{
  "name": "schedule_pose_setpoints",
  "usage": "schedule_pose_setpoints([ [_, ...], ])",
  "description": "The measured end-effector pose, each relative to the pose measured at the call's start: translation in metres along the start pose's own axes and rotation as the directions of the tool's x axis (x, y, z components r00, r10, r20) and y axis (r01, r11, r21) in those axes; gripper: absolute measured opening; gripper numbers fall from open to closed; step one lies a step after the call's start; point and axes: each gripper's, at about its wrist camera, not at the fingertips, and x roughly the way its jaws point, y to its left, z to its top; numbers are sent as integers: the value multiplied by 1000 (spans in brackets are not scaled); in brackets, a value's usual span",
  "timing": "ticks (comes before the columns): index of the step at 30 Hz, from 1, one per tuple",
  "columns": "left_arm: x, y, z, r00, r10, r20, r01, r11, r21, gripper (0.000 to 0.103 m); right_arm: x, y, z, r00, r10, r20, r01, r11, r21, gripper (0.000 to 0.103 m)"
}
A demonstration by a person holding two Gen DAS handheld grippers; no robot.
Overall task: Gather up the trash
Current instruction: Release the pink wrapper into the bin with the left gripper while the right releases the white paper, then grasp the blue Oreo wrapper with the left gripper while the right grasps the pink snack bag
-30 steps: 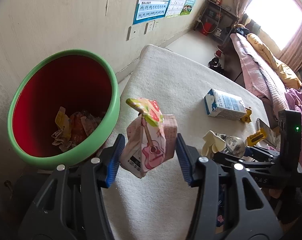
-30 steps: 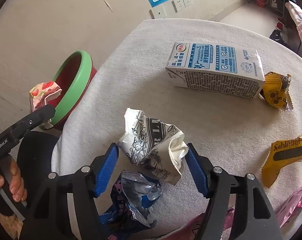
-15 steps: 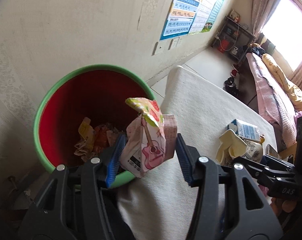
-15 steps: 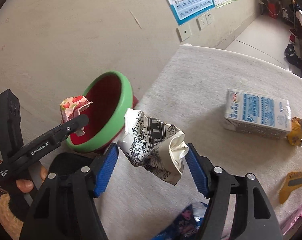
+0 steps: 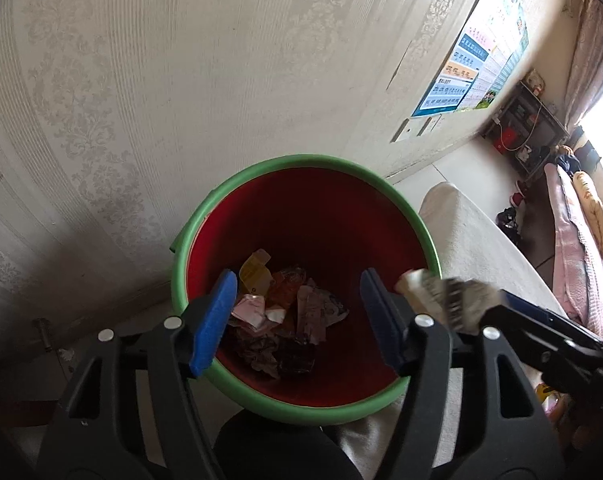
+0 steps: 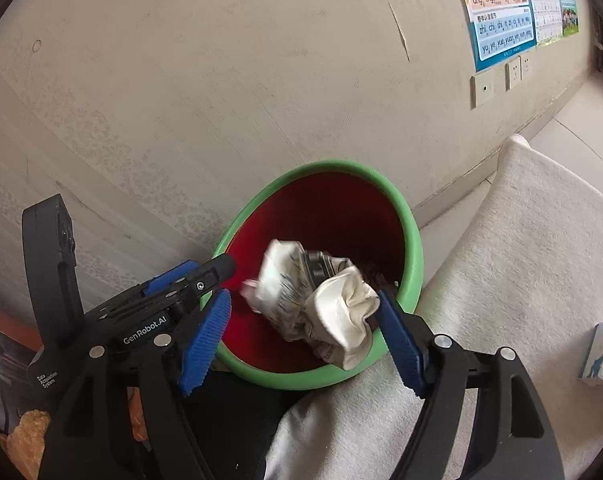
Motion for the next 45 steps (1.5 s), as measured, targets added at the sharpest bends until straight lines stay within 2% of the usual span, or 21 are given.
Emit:
schedule_pose_setpoints([
  [4, -6, -6, -6, 1000, -13, 18, 12, 1000, 15, 64, -25, -15, -18, 1000, -16, 17, 15, 999, 35, 77],
  [7, -16, -23, -14, 998, -55, 44, 52, 997, 60, 64, -56, -37, -43, 997, -72, 19, 71, 997, 41, 77],
  [9, -16, -40, -21, 996, -89, 24, 86, 991, 105, 64, -80, -57, -65, 988, -153, 3, 152, 987, 49, 77],
  [12, -10, -74, -45, 984, -163, -77, 175, 968, 179, 65, -114, -86, -102, 959, -282, -33, 284, 956, 70, 77],
  [15, -5, -120, -83, 949, -233, -210, 287, 915, 282, 65, -138, -115, -146, 922, -375, -97, 386, 913, 133, 77],
  [18, -3, -165, -126, 896, -276, -347, 401, 838, 369, 67, -152, -137, -176, 920, -367, -137, 390, 889, 240, 77],
  [20, 0, -191, -152, 872, -258, -415, 438, 791, 428, 69, -153, -150, -185, 916, -369, -158, 399, 875, 275, 77],
  [22, 6, -209, -173, 849, -236, -473, 462, 765, 448, 69, -149, -158, -191, 909, -371, -188, 412, 867, 281, 77],
  [24, 12, -219, -192, 830, -207, -518, 471, 758, 452, 69, -142, -160, -194, 922, -326, -207, 376, 882, 285, 76],
  [26, 15, -227, -207, 819, -185, -544, 474, 752, 458, 69, -134, -157, -195, 927, -299, -224, 353, 899, 261, 63],
  [27, 16, -229, -212, 819, -173, -547, 470, 748, 468, 69, -131, -155, -196, 926, -299, -232, 353, 903, 244, 50],
  [28, 16, -230, -216, 825, -160, -542, 463, 742, 484, 69, -129, -154, -195, 925, -299, -235, 352, 907, 232, 42],
  [29, 14, -231, -218, 832, -155, -533, 458, 734, 502, 69, -129, -151, -193, 926, -302, -225, 351, 910, 223, 40],
  [30, 13, -231, -220, 832, -153, -534, 458, 733, 503, 69, -131, -150, -192, 928, -304, -213, 349, 912, 216, 35],
  [33, 15, -228, -216, 832, -165, -530, 453, 754, 475, 69, -139, -143, -184, 938, -320, -135, 341, 922, 184, 28],
  [36, 14, -222, -213, 835, -170, -524, 448, 764, 466, 68, -145, -132, -174, 918, -390, -70, 396, 910, 121, 25],
  [38, 14, -223, -214, 840, -164, -518, 442, 760, 476, 67, -143, -131, -171, 908, -415, -57, 418, 903, 95, 25],
  [41, 12, -227, -217, 853, -150, -499, 427, 749, 506, 64, -144, -134, -170, 913, -407, -38, 409, 906, 108, 31],
  [42, 11, -228, -217, 859, -145, -491, 422, 743, 519, 60, -145, -135, -169, 912, -409, -33, 410, 905, 114, 43],
  [43, 11, -229, -217, 865, -139, -482, 413, 741, 529, 51, -147, -135, -169, 910, -415, -24, 415, 902, 121, 55],
  [45, 11, -228, -215, 866, -142, -480, 411, 748, 520, 44, -152, -137, -168, 908, -419, 0, 415, 899, 140, 59],
])
